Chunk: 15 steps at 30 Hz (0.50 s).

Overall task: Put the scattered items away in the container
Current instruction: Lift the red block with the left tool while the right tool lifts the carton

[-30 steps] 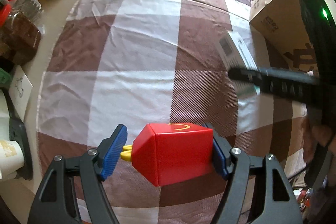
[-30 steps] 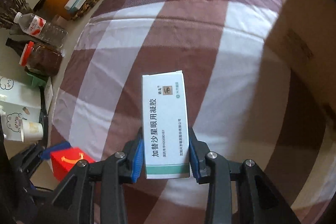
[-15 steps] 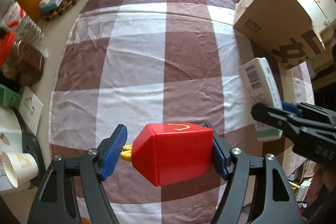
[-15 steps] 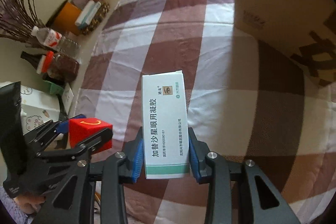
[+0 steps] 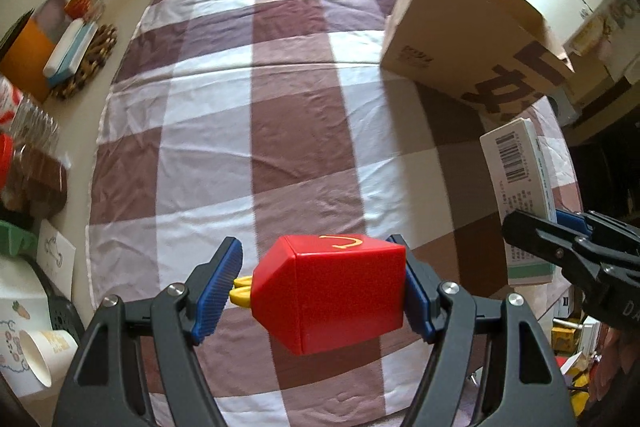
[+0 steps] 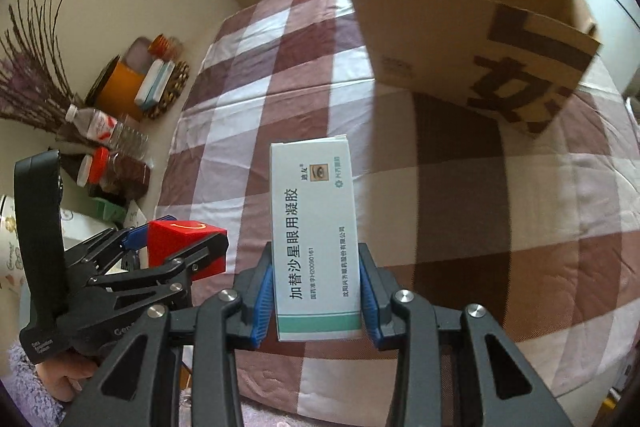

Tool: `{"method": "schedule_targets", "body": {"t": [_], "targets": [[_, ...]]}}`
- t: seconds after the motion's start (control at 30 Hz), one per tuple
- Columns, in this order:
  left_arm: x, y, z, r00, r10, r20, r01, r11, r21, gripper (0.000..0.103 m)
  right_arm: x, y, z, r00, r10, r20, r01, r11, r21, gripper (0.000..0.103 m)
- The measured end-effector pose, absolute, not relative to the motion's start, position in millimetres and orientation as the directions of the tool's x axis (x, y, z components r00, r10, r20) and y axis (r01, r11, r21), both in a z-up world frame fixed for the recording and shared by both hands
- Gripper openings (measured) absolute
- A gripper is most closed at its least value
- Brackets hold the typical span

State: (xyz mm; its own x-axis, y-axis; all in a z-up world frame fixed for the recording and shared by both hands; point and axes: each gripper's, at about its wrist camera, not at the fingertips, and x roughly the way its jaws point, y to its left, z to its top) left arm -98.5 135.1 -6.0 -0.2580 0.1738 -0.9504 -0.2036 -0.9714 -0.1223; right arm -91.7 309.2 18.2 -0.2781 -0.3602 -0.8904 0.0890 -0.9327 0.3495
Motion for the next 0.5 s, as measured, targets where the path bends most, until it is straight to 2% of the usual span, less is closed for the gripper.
{"method": "schedule_targets", "body": {"t": [0.5], "targets": [[-104, 191, 15, -0.262, 0.225, -0.939, -0.355, -0.927, -0.123, 0.074, -71, 358, 37, -0.367, -0.303, -0.88, -0.042, -0.939, 0.341, 0.037]]}}
